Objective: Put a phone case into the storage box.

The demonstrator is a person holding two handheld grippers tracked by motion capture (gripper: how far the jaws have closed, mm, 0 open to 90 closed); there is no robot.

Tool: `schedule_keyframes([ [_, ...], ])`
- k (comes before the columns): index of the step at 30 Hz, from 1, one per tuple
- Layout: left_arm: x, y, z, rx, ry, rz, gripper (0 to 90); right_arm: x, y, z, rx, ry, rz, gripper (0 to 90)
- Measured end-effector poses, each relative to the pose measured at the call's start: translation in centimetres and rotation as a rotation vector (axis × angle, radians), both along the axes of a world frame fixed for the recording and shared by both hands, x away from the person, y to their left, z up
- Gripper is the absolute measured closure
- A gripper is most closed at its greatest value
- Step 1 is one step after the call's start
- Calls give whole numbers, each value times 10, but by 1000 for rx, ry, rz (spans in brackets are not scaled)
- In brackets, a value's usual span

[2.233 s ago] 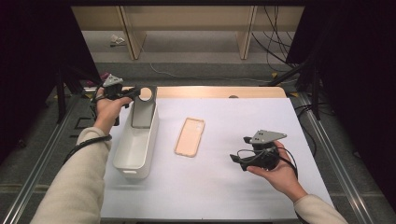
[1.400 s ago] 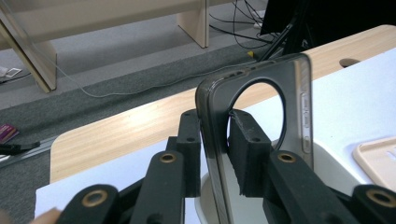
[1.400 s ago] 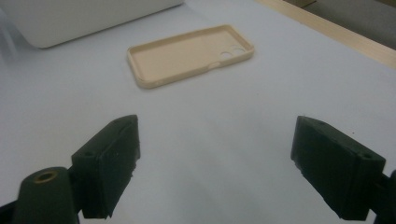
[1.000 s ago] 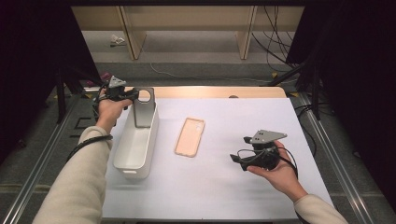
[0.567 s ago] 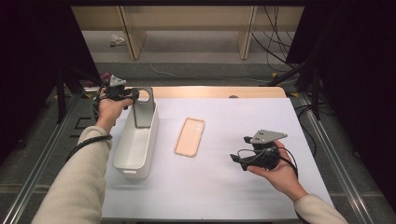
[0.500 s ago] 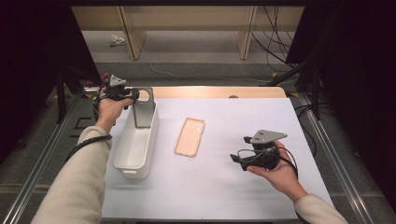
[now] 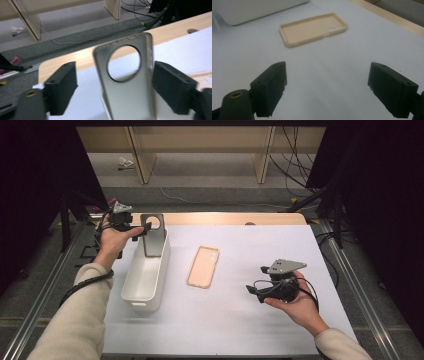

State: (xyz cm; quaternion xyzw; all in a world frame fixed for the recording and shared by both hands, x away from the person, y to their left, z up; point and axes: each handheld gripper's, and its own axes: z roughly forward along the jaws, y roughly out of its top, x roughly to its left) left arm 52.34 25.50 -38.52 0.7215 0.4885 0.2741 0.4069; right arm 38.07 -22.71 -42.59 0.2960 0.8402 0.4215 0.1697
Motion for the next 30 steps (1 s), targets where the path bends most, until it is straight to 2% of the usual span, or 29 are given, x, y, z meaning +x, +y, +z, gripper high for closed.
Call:
schedule_keyframes([
  [4,-14,-5,3,-8,-18,-28,69,0,0,0,-2,0,1,165],
  [10,-45,-12,5,-23,-38,-82,7,0,0,0,-2,0,-2,164],
  [14,-67,-17,6,-28,-52,-111,0,0,0,1,-1,-3,-1,164],
  [18,-89,-25,3,-16,-50,-137,0,0,1,1,-3,-4,2,164],
  [25,-126,-46,-9,-17,-56,-195,0,0,1,1,-2,-3,1,164],
  [30,-145,-63,-14,-13,-58,-251,0,0,1,1,-1,-6,1,164],
])
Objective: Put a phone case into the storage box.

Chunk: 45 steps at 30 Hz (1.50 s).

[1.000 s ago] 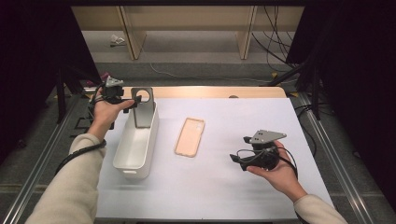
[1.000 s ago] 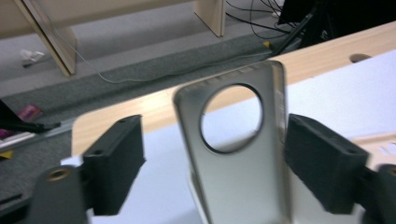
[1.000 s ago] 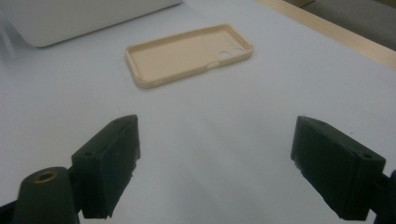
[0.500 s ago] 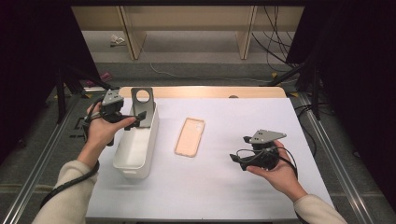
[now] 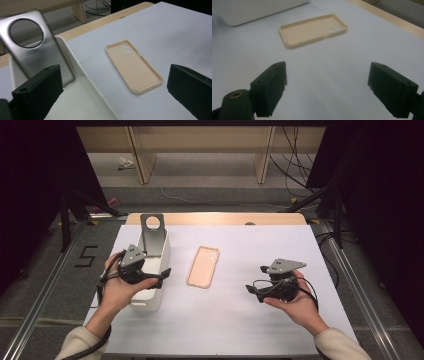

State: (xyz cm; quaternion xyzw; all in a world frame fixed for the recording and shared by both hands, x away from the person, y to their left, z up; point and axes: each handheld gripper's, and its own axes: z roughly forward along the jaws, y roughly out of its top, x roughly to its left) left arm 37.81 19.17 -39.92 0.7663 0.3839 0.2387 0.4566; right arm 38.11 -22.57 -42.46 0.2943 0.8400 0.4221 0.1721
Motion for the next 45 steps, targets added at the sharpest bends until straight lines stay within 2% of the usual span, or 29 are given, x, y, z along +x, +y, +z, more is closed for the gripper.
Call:
schedule_keyframes([
  [5,-17,-11,-12,-11,6,-41,4,0,0,0,2,-1,0,164],
  [8,-29,-16,-19,-18,-9,-64,9,0,-1,0,5,0,1,164],
  [14,-50,-21,-24,-32,-25,-98,9,2,2,1,6,-2,3,164],
  [18,-58,-22,-26,-18,-47,-107,13,3,5,0,7,2,9,164],
  [27,-61,-25,-28,-5,-55,-125,15,4,6,0,10,5,10,164],
  [32,-61,-26,-28,-12,-54,-122,15,5,6,0,15,7,4,162],
  [41,-58,-25,-30,-26,-51,-115,22,6,20,-2,11,19,28,170],
  [43,-58,-25,-30,-37,-49,-112,27,6,24,-2,6,23,40,221],
  [45,-59,-25,-30,-34,-49,-106,31,6,27,-2,-1,17,50,332],
])
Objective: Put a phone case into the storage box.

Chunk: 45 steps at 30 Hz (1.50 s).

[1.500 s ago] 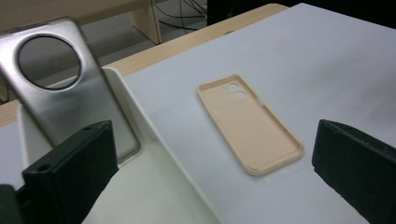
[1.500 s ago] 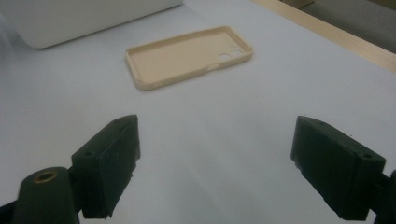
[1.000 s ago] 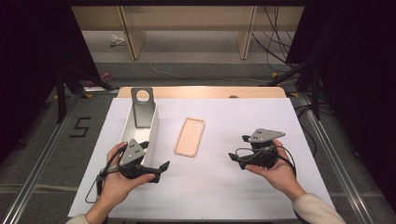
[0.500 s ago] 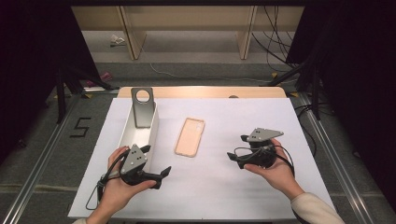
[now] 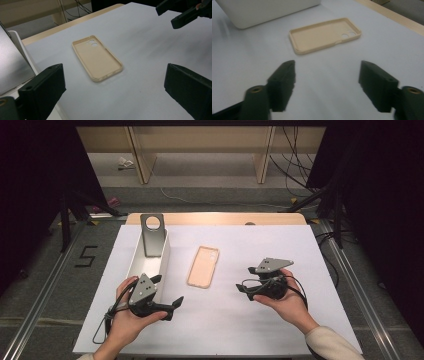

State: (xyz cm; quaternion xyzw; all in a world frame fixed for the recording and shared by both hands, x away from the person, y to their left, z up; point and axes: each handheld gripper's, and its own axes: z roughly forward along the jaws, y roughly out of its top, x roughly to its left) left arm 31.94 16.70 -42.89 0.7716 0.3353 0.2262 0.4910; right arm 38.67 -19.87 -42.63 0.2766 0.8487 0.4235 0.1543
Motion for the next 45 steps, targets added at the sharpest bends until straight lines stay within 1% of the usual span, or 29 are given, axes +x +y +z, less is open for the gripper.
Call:
schedule_keyframes([
  [3,0,1,1,-3,-9,7,36,2,8,3,-7,2,11,510],
  [4,0,1,1,-4,-9,8,38,4,11,3,-19,1,14,569],
  [7,0,1,-1,1,1,6,40,10,24,4,-43,12,34,757],
  [8,0,2,-1,0,2,7,40,13,29,4,-55,18,34,797],
  [10,1,2,0,-5,0,9,42,18,39,3,-64,34,46,863],
  [11,1,2,0,-5,-3,9,42,21,44,2,-74,37,55,878],
  [14,1,2,-1,-2,2,8,44,29,59,0,-91,57,73,900],
  [17,1,2,-1,-3,3,6,44,36,71,-4,-109,84,69,900],
  [23,1,2,-1,1,0,4,45,47,90,-11,-132,109,73,900],
  [35,1,1,-1,5,0,-3,45,56,107,-23,-177,149,66,900],
  [37,0,0,-1,3,1,-4,45,58,110,-24,-179,156,64,900],
  [45,0,0,-1,5,2,-10,45,62,126,-32,-205,177,65,900],
])
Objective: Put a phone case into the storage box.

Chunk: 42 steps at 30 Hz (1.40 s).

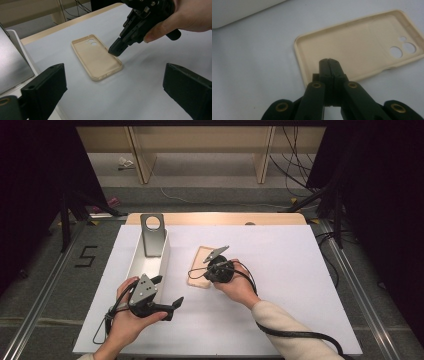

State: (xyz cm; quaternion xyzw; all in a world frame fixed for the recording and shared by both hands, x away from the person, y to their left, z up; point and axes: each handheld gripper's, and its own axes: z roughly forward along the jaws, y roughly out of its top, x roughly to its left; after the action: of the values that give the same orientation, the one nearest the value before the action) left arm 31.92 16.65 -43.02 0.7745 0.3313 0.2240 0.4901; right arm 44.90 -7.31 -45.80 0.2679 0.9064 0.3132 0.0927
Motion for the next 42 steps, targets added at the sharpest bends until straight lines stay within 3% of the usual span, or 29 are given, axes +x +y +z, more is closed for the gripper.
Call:
schedule_keyframes([
  [23,0,-1,-1,2,5,-10,45,6,7,-12,-58,39,-12,900],
  [42,0,-2,-2,6,9,-15,45,7,0,-9,-98,55,-19,900],
])
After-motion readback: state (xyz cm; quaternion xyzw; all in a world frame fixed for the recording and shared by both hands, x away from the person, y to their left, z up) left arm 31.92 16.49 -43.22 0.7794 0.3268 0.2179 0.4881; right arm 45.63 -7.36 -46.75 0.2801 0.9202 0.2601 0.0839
